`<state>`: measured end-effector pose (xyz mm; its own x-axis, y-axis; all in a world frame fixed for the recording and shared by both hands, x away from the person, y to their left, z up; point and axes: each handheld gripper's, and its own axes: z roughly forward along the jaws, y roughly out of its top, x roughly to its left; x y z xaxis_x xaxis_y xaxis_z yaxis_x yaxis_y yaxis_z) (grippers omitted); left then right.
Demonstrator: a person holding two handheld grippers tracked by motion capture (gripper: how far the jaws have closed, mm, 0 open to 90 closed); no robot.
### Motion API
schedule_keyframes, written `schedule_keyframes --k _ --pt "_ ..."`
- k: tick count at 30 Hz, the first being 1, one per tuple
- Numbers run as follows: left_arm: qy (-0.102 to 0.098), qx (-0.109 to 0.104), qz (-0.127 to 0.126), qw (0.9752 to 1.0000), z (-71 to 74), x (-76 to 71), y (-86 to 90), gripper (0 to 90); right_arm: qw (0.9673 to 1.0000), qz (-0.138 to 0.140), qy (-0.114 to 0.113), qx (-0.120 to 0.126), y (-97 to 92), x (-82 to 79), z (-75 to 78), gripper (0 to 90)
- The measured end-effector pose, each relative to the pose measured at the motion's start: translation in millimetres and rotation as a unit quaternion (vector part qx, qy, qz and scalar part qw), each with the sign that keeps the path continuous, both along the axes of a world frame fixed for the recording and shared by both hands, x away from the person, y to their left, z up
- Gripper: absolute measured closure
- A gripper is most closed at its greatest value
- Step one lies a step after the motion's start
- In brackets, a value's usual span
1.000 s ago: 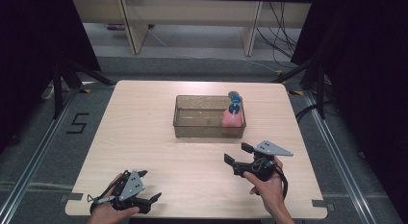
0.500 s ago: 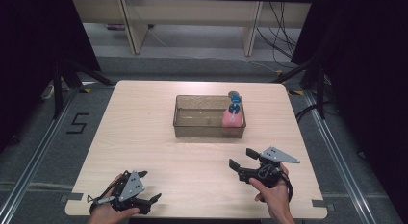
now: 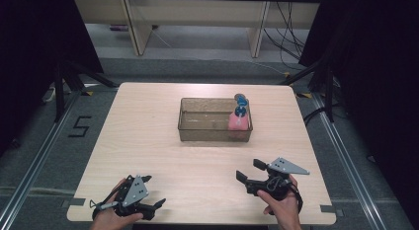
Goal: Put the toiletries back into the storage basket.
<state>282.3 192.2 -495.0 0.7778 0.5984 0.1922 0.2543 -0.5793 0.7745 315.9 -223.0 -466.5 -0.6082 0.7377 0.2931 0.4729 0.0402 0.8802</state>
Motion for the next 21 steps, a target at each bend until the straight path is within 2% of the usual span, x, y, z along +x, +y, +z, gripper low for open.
schedule_keyframes --k 3,4,6,8,9,10,11,12,13,14,15,16,18,20,21 --pt "-0.001 0.0 0.0 1.0 0.1 0.1 0.0 14.8 0.9999 0.001 -0.004 -0.014 0.0 -1.3 -1.5 16.0" --pt "0.0 -0.009 0.003 1.0 -0.8 -0.3 -1.0 14.8 0.9998 0.004 -0.007 -0.016 -0.4 -1.8 -2.2 16.0" --pt "0.0 -0.011 0.004 0.9999 -0.8 -0.4 -1.1 14.8 0.9999 0.009 -0.003 -0.008 0.5 -3.1 -3.1 16.0" --pt "0.0 -0.01 0.004 0.9999 -0.8 -0.4 -1.0 14.8 0.9998 0.006 0.004 -0.017 -0.2 -5.6 -2.5 16.0" --pt "0.0 -0.011 0.004 0.9999 -0.8 -0.4 -1.0 14.8 0.9999 0.01 0.005 -0.012 -0.1 -6.3 -3.0 15.9" --pt "-0.002 0.003 0.001 1.0 0.3 0.2 0.4 14.8 0.9999 0.008 0.005 -0.007 0.2 -7.0 -3.8 15.9" --pt "0.001 0.002 -0.002 1.0 0.8 0.3 0.7 14.8 0.9998 0.01 -0.002 -0.015 -0.5 -6.8 -4.0 15.9" --pt "0.001 0.0 0.001 1.0 0.6 0.3 0.4 14.8 0.9998 0.01 0.003 -0.016 -0.8 -8.5 -3.5 15.9" --pt "0.0 -0.004 0.001 1.0 0.3 0.1 0.0 14.8 0.9999 0.007 0.015 -0.002 1.2 -10.7 -4.0 15.8" --pt "-0.003 -0.005 0.003 1.0 0.0 0.0 -0.1 14.8 0.9998 0.009 -0.003 -0.018 -0.7 -9.0 -5.0 15.8" --pt "-0.003 -0.001 0.001 1.0 0.3 0.1 0.3 14.8 0.9999 0.007 0.001 -0.015 0.1 -9.6 -5.6 15.8" --pt "0.0 -0.001 0.001 1.0 0.5 0.2 0.4 14.8 0.9998 0.01 0.015 -0.006 0.4 -12.0 -5.2 15.7" --pt "-0.002 -0.005 0.002 1.0 0.2 0.0 0.0 14.8 0.9998 0.011 0.002 -0.018 -0.6 -11.7 -6.5 15.7" --pt "0.001 -0.003 -0.001 1.0 0.5 0.1 0.3 14.8 0.9998 0.005 0.01 -0.018 -0.3 -14.7 -6.5 15.6" --pt "-0.002 -0.002 0.001 1.0 0.3 0.1 0.3 14.8 0.9996 0.013 0.002 -0.025 -2.0 -13.7 -7.0 15.6"
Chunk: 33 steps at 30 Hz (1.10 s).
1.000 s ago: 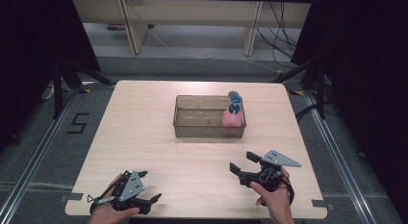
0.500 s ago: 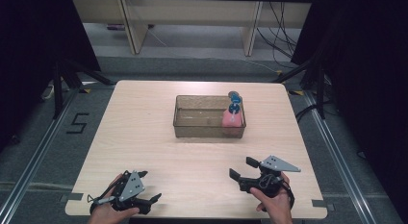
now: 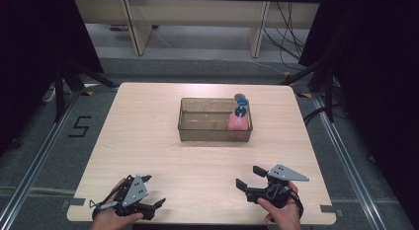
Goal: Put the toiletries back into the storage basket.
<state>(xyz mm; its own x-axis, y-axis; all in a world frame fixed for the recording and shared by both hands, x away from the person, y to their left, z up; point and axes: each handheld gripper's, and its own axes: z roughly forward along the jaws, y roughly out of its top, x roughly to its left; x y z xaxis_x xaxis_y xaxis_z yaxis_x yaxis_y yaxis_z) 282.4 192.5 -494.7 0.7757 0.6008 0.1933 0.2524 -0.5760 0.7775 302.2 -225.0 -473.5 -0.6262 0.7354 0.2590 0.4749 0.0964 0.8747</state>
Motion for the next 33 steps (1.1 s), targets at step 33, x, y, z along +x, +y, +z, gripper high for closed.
schedule_keyframes --k 33 --pt "-0.006 0.008 0.005 0.9999 -0.3 0.8 0.7 14.8 0.9996 0.006 0.001 -0.029 -2.3 -29.7 -3.9 15.5"
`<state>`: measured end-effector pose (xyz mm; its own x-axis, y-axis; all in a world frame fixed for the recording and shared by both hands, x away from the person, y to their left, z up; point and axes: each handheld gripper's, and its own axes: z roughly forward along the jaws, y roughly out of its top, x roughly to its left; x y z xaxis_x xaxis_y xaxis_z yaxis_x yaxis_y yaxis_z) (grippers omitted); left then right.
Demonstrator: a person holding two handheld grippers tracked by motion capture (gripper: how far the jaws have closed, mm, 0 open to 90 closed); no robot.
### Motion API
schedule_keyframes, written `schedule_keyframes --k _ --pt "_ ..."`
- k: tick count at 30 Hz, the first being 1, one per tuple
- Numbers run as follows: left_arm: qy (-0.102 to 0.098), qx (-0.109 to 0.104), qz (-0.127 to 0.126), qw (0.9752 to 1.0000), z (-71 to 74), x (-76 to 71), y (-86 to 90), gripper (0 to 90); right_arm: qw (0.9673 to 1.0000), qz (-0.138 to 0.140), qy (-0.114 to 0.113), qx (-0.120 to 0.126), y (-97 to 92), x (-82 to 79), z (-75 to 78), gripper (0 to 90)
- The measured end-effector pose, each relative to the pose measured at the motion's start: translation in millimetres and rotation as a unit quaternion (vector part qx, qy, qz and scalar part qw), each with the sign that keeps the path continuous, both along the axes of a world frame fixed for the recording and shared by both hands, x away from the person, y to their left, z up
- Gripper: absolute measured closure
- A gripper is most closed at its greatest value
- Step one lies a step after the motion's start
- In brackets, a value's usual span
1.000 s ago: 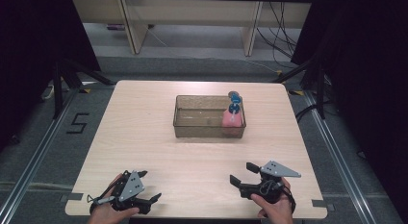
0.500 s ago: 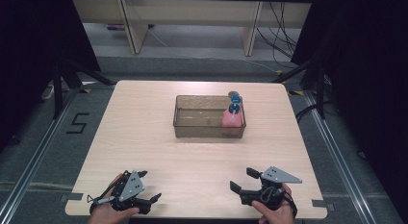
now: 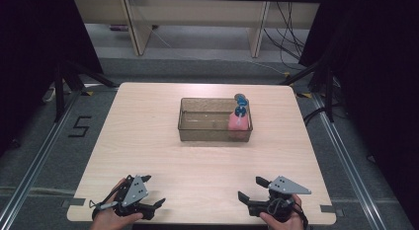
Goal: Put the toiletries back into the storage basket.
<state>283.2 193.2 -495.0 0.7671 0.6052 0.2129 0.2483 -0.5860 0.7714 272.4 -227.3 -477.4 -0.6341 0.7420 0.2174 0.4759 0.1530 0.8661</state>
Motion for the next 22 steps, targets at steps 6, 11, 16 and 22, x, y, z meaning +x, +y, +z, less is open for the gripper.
schedule_keyframes --k 6,11,16,22 --pt "0.006 -0.007 -0.002 1.0 0.0 -0.6 0.0 14.8 1.0 0.003 0.0 -0.006 -0.1 -2.8 -1.5 15.6" --pt "0.007 -0.008 -0.003 0.9999 0.1 -0.6 0.2 14.8 1.0 0.006 0.007 -0.003 0.3 -5.1 -1.6 15.5" --pt "0.007 -0.008 -0.002 0.9999 -0.1 -0.5 0.3 14.8 0.9999 0.005 0.016 -0.005 2.3 -6.8 -3.3 15.6" --pt "0.008 -0.008 -0.002 0.9999 0.0 -0.7 0.4 14.8 0.9998 0.012 -0.002 -0.017 1.1 -5.8 -3.7 15.6"
